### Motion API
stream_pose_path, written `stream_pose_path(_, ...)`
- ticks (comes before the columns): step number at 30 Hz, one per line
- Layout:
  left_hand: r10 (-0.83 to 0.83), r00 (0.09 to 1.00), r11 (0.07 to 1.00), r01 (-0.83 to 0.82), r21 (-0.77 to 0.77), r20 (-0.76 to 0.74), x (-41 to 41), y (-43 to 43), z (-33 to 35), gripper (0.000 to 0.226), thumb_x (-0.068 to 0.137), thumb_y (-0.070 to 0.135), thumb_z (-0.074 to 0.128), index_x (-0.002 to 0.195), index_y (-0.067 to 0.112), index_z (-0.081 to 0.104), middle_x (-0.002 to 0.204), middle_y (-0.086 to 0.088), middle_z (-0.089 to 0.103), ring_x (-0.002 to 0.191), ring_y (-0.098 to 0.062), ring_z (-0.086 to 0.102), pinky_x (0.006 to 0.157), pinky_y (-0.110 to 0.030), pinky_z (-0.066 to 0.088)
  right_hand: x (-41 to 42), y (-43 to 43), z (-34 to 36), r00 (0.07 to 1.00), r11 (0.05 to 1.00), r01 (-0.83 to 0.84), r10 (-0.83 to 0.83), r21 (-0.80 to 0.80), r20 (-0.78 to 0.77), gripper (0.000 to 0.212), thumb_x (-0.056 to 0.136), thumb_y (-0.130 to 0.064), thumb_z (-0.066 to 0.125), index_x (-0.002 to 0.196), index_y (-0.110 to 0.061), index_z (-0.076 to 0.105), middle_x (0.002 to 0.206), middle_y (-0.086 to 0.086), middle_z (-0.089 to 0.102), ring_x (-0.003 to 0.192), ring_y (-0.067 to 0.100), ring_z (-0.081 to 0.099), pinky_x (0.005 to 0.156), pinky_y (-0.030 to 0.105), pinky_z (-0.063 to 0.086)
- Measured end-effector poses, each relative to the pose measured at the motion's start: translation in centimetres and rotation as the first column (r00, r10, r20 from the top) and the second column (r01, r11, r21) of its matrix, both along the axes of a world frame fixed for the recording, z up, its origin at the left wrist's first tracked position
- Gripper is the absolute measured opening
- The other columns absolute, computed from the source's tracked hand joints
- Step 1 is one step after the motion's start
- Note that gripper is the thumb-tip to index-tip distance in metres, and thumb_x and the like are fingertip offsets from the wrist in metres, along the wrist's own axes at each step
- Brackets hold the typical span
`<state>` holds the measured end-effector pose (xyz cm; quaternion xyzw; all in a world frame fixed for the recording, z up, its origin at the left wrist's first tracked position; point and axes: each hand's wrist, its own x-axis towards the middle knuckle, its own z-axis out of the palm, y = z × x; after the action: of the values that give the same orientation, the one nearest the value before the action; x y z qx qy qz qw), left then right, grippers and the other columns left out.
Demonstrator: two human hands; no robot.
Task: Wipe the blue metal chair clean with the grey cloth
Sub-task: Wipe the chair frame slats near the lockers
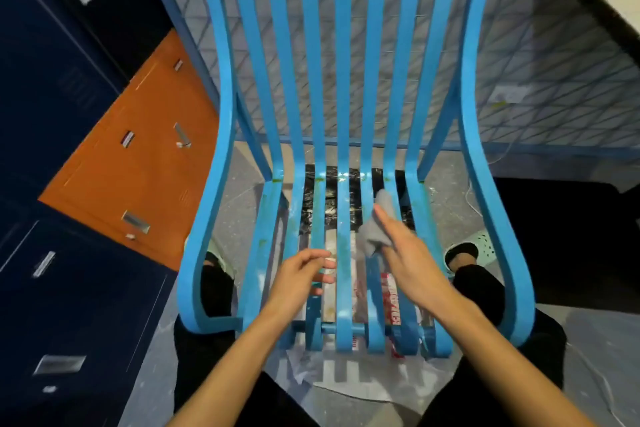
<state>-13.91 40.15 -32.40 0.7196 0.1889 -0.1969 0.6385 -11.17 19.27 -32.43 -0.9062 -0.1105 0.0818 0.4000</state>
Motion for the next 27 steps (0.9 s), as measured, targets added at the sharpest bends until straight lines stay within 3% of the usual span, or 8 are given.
stream_pose_path(4,-0.009,0.974,0.988,-0.025,0.149,0.224,-0.9,3.4,0.8,0.023,0.098,0.011,0.058,0.093,0.030,0.070,0.094,0.008,0.076,0.081,-0.010,0.069,0.073,-0.022,0.050,-1.3,5.8,-2.5,0.985,0.995,-0.099,0.102,0.029,-0.138,0.064,0.104,-0.019,0.040,0.157,-0.026,0.004,0.119,0.008,0.061,0.081,0.014,0.059,0.065,0.014,0.042)
stream_pose_path(6,-0.027,0.911,0.936,-0.122,0.330,0.412,0.1,6.7,2.6,0.028,0.095,0.007,0.061,0.092,0.033,0.072,0.093,0.017,0.074,0.084,0.002,0.065,0.078,-0.011,0.047,-1.4,8.0,-3.8,0.971,0.990,-0.140,0.143,0.028,-0.190,0.057,0.104,-0.023,0.039,0.155,-0.020,0.013,0.128,0.012,0.058,0.093,0.017,0.057,0.065,0.017,0.037)
stream_pose_path(9,-0.238,0.796,0.676,-0.277,0.683,0.557,3.7,12.6,4.7,0.031,0.089,0.003,0.060,0.115,0.019,0.069,0.119,0.007,0.066,0.106,0.002,0.053,0.095,-0.008,0.034,-0.2,11.5,-5.2,0.952,0.980,-0.196,0.196,0.024,-0.234,0.055,0.105,-0.024,0.037,0.156,-0.018,0.016,0.143,0.013,0.049,0.120,0.026,0.053,0.077,0.021,0.038)
stream_pose_path(12,-0.355,0.882,0.483,-0.111,0.869,0.310,7.4,15.7,3.8,0.062,0.091,0.015,0.061,0.149,0.012,0.039,0.155,-0.007,0.035,0.140,-0.024,0.032,0.115,-0.038,0.028,2.2,15.2,-6.4,0.952,0.970,-0.241,0.243,0.032,-0.188,0.054,0.106,-0.022,0.036,0.156,-0.014,0.017,0.158,0.008,0.029,0.142,0.023,0.032,0.109,0.023,0.025)
stream_pose_path(16,-0.336,0.919,0.605,0.041,0.795,0.208,8.9,15.6,1.3,0.077,0.100,0.018,0.054,0.159,0.011,0.006,0.163,-0.011,0.020,0.147,-0.026,0.024,0.114,-0.034,0.024,5.2,19.7,-10.4,0.941,0.939,-0.333,0.325,-0.083,-0.099,0.061,0.102,-0.005,0.040,0.157,-0.014,0.013,0.164,0.009,0.004,0.151,0.023,0.007,0.123,0.037,0.013)
stream_pose_path(20,-0.310,0.921,0.589,-0.010,0.808,0.238,8.8,15.5,1.3,0.078,0.100,0.016,0.052,0.159,0.014,0.001,0.159,-0.011,0.027,0.136,-0.027,0.038,0.087,-0.021,0.031,3.1,21.6,-13.6,0.917,0.902,-0.397,0.379,-0.172,-0.125,0.065,0.098,0.000,0.038,0.156,-0.008,0.011,0.164,0.009,-0.001,0.152,0.026,-0.001,0.123,0.045,0.009)
stream_pose_path(23,-0.332,0.925,0.537,0.027,0.843,0.182,9.6,15.5,1.2,0.087,0.097,0.019,0.057,0.159,0.018,-0.003,0.154,-0.012,0.032,0.109,-0.028,0.055,0.067,-0.018,0.029,-1.5,21.4,-14.9,0.882,0.852,-0.465,0.470,-0.240,-0.042,0.066,0.097,-0.019,0.040,0.155,-0.004,0.012,0.164,0.010,-0.002,0.151,0.027,-0.005,0.123,0.046,0.004)
stream_pose_path(27,-0.336,0.931,0.446,0.026,0.895,0.141,13.1,15.6,1.0,0.093,0.095,0.027,0.060,0.158,0.024,-0.008,0.152,-0.013,0.034,0.092,-0.035,0.060,0.068,-0.041,0.049,-4.3,20.9,-16.6,0.833,0.788,-0.528,0.553,-0.317,-0.013,0.062,0.100,-0.030,0.040,0.153,-0.004,0.022,0.163,0.013,0.009,0.150,0.029,0.003,0.121,0.046,0.017)
